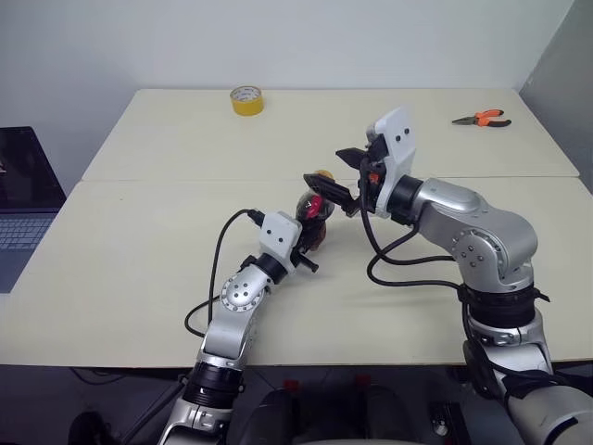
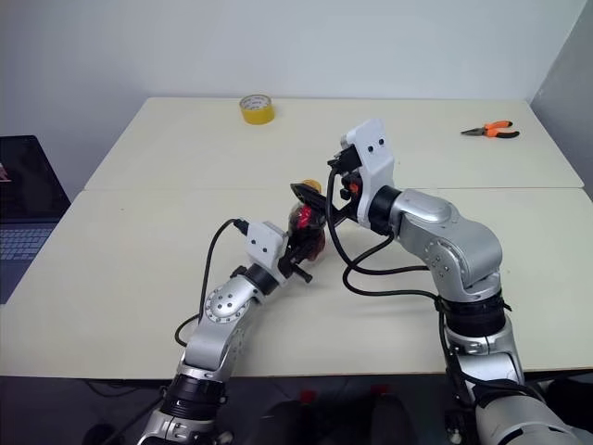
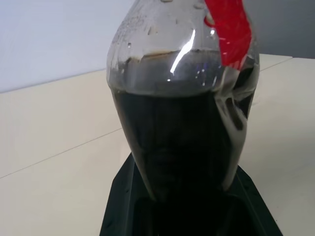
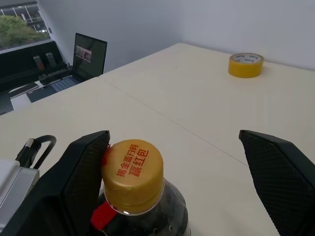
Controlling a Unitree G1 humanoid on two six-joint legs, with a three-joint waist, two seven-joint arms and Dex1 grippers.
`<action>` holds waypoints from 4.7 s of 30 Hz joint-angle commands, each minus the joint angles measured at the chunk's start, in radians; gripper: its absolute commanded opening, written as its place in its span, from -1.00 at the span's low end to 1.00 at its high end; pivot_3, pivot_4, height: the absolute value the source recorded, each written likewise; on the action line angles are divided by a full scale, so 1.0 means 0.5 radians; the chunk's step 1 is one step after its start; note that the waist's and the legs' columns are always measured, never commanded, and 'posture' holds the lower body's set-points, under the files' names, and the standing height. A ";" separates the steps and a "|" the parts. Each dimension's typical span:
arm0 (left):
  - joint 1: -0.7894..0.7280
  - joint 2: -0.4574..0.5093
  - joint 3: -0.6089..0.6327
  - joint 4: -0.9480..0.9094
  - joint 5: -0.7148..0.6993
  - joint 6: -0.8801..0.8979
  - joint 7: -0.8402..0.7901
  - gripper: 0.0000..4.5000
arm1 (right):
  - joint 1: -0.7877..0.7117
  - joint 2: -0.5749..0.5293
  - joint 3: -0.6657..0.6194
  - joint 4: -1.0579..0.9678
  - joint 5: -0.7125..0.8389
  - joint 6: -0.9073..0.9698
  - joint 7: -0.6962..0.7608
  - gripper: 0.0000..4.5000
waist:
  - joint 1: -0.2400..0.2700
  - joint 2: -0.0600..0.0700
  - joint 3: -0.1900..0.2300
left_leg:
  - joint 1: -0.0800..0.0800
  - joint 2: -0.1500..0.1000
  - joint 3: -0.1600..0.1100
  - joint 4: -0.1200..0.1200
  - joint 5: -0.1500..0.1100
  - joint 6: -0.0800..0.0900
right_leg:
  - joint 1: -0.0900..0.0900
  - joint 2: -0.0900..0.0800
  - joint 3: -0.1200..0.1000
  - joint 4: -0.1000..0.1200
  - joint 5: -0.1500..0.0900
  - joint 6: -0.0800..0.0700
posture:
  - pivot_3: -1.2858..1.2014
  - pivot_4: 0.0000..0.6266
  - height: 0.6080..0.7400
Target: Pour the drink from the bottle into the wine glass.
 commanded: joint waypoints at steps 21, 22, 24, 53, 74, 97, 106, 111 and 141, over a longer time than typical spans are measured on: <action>-0.006 0.010 0.044 -0.095 -0.013 -0.079 0.028 -0.70 | 0.078 -0.091 -0.143 -0.112 0.087 0.007 0.003 -1.00 | 0.002 0.000 0.000 | 0.000 0.000 0.000 -0.001 0.000 0.000 | 0.000 0.000 0.000 0.000 0.000 0.000 | 0.03 -0.52 1.00; -0.005 0.011 0.044 -0.095 -0.013 -0.080 0.029 -0.70 | 0.080 -0.094 -0.142 -0.113 0.086 0.007 0.005 -1.00 | 0.003 0.000 0.000 | 0.000 0.000 0.000 -0.001 0.000 0.000 | 0.000 0.000 0.000 0.000 0.000 0.000 | 0.03 -0.52 1.00; -0.003 0.011 0.045 -0.095 -0.014 -0.080 0.030 -0.70 | 0.084 -0.096 -0.143 -0.115 0.087 0.005 0.009 -1.00 | 0.003 0.000 0.000 | 0.000 0.000 0.000 0.000 0.000 0.000 | 0.000 0.000 0.000 0.000 0.000 0.000 | 0.03 -0.52 1.00; -0.406 0.193 0.877 1.166 -0.153 -0.796 0.476 0.22 | 0.067 -0.102 -0.153 -0.050 -0.040 -0.098 -0.037 -1.00 | 0.001 -0.001 0.000 | 0.000 0.000 -0.001 0.001 0.000 0.000 | 0.000 0.000 -0.001 0.000 0.000 0.000 | 0.03 -0.52 1.00; -0.032 0.180 0.850 0.674 -0.283 -0.617 0.425 0.99 | 0.058 -0.110 -0.137 0.002 -0.089 -0.119 0.009 -1.00 | -0.004 0.000 0.000 | 0.000 0.001 -0.001 0.000 0.000 0.000 | -0.001 -0.001 0.000 0.000 0.000 0.000 | 0.03 -0.52 1.00; 0.801 0.444 0.228 -0.790 -0.590 0.482 -0.111 0.99 | -0.210 -0.800 0.208 0.811 -0.606 -0.552 0.704 -1.00 | 0.006 0.005 0.002 | 0.002 0.003 0.006 -0.002 0.000 0.001 | 0.001 0.002 0.004 -0.001 0.000 -0.001 | 0.03 -0.52 1.00; 0.565 0.412 0.081 -0.755 -0.481 0.527 -0.091 1.00 | -0.540 -0.890 0.737 1.492 -1.222 -1.267 1.203 0.18 | 0.003 0.004 0.002 | 0.003 0.003 0.007 -0.005 0.000 0.001 | 0.001 0.001 0.003 -0.004 0.000 -0.001 | 0.03 -0.52 1.00; 0.579 0.386 0.072 -0.746 -0.447 0.504 -0.082 1.00 | -0.741 -0.780 0.814 1.995 -1.470 -1.589 1.181 0.94 | 0.003 0.004 0.003 | 0.002 0.003 0.008 -0.005 0.000 0.001 | 0.000 0.000 0.003 -0.005 0.000 -0.001 | 0.03 -0.52 1.00; 0.600 0.288 0.081 -0.726 -0.321 0.461 -0.011 1.00 | -1.073 -0.472 0.798 2.779 -1.975 -2.171 0.932 -0.95 | -0.002 0.006 0.004 | 0.002 0.002 0.007 -0.003 0.000 0.000 | 0.000 0.000 0.004 -0.003 0.000 -0.001 | 0.03 -0.52 1.00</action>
